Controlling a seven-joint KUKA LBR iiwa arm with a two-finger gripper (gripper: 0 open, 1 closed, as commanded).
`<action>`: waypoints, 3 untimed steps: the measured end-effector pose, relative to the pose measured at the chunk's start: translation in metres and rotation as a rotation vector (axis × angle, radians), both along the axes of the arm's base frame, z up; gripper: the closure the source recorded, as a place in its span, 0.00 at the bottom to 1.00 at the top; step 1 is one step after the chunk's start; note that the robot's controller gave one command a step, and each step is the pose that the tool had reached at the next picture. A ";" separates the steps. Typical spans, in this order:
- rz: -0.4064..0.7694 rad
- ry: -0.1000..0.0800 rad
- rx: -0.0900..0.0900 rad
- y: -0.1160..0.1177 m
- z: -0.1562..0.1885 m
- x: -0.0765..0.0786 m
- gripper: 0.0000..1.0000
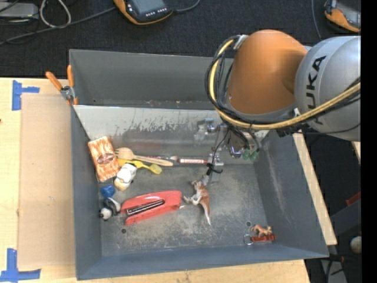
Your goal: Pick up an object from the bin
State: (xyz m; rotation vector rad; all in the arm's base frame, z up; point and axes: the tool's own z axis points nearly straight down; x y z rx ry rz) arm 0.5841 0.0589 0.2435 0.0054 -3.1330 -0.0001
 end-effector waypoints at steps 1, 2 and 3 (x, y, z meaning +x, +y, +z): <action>-0.002 -0.008 0.001 0.000 0.005 0.001 0.00; 0.072 -0.010 0.001 0.010 -0.050 -0.010 0.00; 0.114 -0.016 0.002 0.011 -0.118 -0.032 0.00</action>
Offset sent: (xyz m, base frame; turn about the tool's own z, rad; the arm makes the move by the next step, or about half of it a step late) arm -0.0271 0.0246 -0.1305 -0.1799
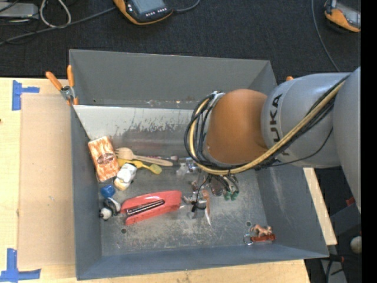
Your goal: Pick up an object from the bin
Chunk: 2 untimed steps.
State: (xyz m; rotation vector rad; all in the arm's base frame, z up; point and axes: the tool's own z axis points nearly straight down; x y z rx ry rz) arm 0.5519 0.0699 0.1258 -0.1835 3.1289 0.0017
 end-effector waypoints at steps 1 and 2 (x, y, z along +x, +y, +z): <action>0.144 0.003 -0.001 0.010 -0.049 -0.016 0.00; 0.026 0.007 -0.001 0.050 -0.049 -0.020 0.00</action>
Offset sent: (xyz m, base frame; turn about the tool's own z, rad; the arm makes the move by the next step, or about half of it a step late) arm -0.0205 0.0541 -0.0466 -0.0273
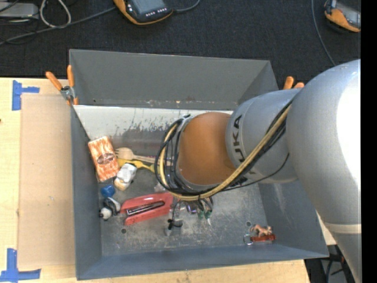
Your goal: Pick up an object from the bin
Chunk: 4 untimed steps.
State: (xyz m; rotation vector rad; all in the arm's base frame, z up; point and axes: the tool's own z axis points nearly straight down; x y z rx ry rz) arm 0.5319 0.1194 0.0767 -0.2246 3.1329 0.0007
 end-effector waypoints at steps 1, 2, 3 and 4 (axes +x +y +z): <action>-0.110 -0.004 0.000 -0.012 -0.006 0.030 1.00; -0.110 -0.004 0.000 -0.012 -0.006 0.030 1.00; -0.021 0.004 -0.002 -0.019 0.071 0.032 1.00; 0.154 0.011 -0.002 -0.021 0.131 0.031 1.00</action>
Offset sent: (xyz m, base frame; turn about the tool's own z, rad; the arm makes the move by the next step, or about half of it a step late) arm 0.0000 0.0000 0.0000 0.0000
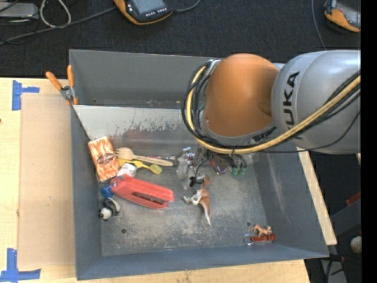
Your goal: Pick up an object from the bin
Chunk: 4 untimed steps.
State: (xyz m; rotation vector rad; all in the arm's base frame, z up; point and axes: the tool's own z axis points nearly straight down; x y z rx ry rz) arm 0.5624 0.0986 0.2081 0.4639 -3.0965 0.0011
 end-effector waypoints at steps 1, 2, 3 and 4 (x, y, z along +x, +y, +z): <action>-0.058 -0.010 0.002 0.005 -0.117 0.035 0.00; -0.072 -0.010 0.002 0.006 -0.137 0.041 1.00; -0.072 -0.008 0.002 0.006 -0.138 0.040 0.00; -0.072 -0.008 0.001 0.006 -0.138 0.040 0.00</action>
Offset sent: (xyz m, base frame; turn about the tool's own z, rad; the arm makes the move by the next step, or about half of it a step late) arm 0.0000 0.0000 0.0000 0.0000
